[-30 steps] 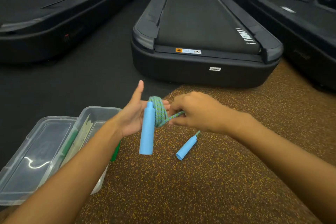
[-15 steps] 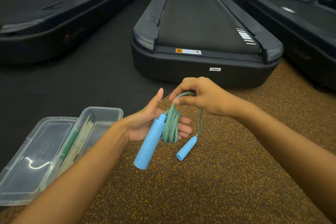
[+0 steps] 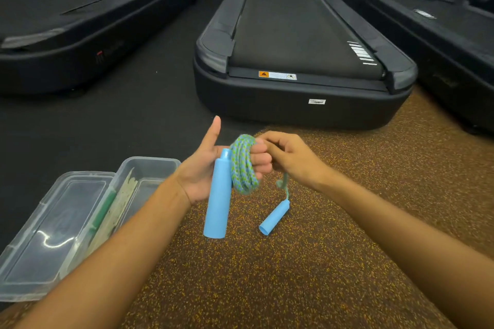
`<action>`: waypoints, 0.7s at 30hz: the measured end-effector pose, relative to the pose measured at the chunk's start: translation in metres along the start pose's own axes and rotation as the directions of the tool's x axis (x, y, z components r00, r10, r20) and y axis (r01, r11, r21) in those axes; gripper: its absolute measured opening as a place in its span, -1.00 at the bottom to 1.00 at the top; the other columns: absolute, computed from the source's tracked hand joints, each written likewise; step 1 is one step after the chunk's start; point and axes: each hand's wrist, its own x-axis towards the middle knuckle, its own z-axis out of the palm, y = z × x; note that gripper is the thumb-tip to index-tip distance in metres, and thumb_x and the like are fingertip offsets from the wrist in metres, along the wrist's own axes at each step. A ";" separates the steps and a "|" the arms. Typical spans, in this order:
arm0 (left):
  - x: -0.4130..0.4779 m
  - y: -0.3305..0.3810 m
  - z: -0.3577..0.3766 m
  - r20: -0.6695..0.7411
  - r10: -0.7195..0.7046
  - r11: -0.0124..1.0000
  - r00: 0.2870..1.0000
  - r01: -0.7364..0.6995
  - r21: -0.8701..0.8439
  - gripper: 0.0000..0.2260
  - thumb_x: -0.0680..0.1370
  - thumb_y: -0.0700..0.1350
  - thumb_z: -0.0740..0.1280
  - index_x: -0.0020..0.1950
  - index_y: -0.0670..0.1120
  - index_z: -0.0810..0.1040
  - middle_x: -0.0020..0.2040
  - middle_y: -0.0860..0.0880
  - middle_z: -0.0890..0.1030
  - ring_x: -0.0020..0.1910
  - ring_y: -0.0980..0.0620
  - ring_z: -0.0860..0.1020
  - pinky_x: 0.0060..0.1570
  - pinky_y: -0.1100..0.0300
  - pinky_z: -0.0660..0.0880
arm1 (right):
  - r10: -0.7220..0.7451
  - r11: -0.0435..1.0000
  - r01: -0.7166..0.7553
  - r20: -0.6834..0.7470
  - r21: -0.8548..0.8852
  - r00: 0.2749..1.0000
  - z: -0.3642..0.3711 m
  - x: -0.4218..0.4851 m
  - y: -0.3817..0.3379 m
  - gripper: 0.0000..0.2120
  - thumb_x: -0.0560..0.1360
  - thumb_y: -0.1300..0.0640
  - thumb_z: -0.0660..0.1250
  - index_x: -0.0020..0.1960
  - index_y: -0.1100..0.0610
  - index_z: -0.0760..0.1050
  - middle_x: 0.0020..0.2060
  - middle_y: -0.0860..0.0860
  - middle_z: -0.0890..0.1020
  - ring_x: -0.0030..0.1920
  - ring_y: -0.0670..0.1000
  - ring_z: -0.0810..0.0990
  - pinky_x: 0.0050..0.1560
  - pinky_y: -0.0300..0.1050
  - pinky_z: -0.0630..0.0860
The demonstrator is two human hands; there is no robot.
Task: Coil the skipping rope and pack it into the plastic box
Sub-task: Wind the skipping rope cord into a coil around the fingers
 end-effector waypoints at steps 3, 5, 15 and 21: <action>-0.001 0.000 -0.007 0.012 0.024 0.995 1.000 -0.023 -0.096 -0.27 0.47 0.33 0.04 0.10 -0.31 0.58 -0.07 -0.21 0.67 -0.04 -0.10 0.64 -0.06 0.08 0.57 | 0.027 0.999 -0.027 -0.004 -0.024 1.000 0.009 -0.002 0.004 -0.80 0.59 0.17 0.10 -0.05 0.05 0.49 -0.39 0.00 0.46 -0.48 -0.20 0.39 -0.44 -0.32 0.35; -0.002 0.002 -0.012 0.087 0.051 0.977 0.995 -0.031 -0.212 -0.29 0.48 0.28 0.11 0.21 -0.35 0.50 0.08 -0.27 0.63 0.12 -0.16 0.59 0.08 0.00 0.52 | 0.060 0.997 -0.060 0.009 -0.048 0.998 0.013 -0.004 0.008 -0.81 0.60 0.17 0.08 -0.07 0.07 0.46 -0.39 -0.01 0.45 -0.47 -0.16 0.41 -0.46 -0.33 0.38; -0.009 0.020 -0.029 0.015 0.242 0.919 0.970 -0.224 -0.323 -0.33 0.53 0.18 0.16 0.35 -0.39 0.31 0.34 -0.32 0.42 0.36 -0.22 0.38 0.40 -0.03 0.26 | 0.181 0.964 -0.151 0.123 -0.217 0.976 0.025 -0.017 0.034 -0.76 0.58 0.09 0.15 0.03 0.21 0.52 -0.38 -0.03 0.54 -0.32 -0.02 0.55 -0.13 0.01 0.53; -0.011 0.023 -0.021 -0.278 0.320 0.899 0.906 -0.383 -0.212 -0.46 0.48 0.09 0.22 0.16 -0.37 0.53 0.21 -0.24 0.58 0.17 -0.14 0.58 0.12 -0.03 0.52 | 0.157 0.842 -0.027 0.196 -0.539 0.968 0.026 -0.024 0.019 -0.73 0.58 0.01 0.13 -0.17 0.14 0.44 -0.37 0.01 0.54 -0.40 -0.10 0.47 -0.26 -0.08 0.40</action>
